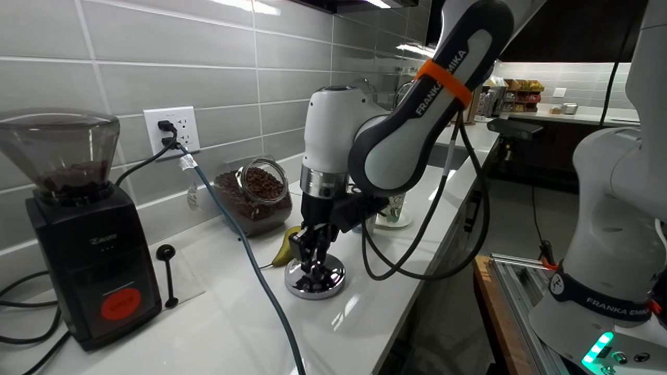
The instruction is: Pick up the lid from the counter and put it on the jar
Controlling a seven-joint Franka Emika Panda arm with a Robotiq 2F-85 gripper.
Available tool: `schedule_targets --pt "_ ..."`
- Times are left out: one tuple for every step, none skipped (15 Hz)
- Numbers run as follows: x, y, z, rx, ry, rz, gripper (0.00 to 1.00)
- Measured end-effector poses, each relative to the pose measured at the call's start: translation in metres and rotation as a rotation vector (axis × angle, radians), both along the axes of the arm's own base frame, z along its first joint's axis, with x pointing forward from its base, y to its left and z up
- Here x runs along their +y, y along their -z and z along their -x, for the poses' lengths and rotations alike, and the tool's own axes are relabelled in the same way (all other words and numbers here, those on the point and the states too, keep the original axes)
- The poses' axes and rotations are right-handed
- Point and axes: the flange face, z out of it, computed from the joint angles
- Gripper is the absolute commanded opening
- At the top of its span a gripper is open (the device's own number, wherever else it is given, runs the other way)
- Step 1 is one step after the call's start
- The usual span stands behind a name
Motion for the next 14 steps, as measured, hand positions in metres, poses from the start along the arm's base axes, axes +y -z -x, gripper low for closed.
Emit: schedule_targets --pt "0.000 -0.005 -0.001 0.005 0.002 0.008 0.21" --pt "0.000 -0.014 -0.003 0.011 0.005 0.017 0.21" --pt "0.001 -0.025 -0.004 0.014 0.011 0.022 0.21" --pt "0.001 -0.038 -0.007 0.007 0.017 0.023 0.21" --pt "0.002 -0.053 -0.009 -0.011 0.023 0.022 0.21" --pt "0.002 -0.070 -0.013 -0.043 0.026 0.026 0.21" --pt "0.001 -0.086 -0.018 -0.092 0.023 0.046 0.21" --pt "-0.001 -0.102 -0.023 -0.147 0.020 0.071 0.21" --pt "-0.004 -0.115 -0.028 -0.198 0.013 0.094 0.21" --pt "-0.009 -0.128 -0.033 -0.251 0.005 0.117 0.21" --pt "-0.013 -0.139 -0.037 -0.302 -0.001 0.138 0.21" --pt "-0.017 -0.147 -0.041 -0.354 -0.008 0.159 0.21" --pt "-0.020 -0.153 -0.043 -0.405 -0.016 0.178 0.21" --pt "-0.022 -0.157 -0.044 -0.452 -0.024 0.195 0.21"
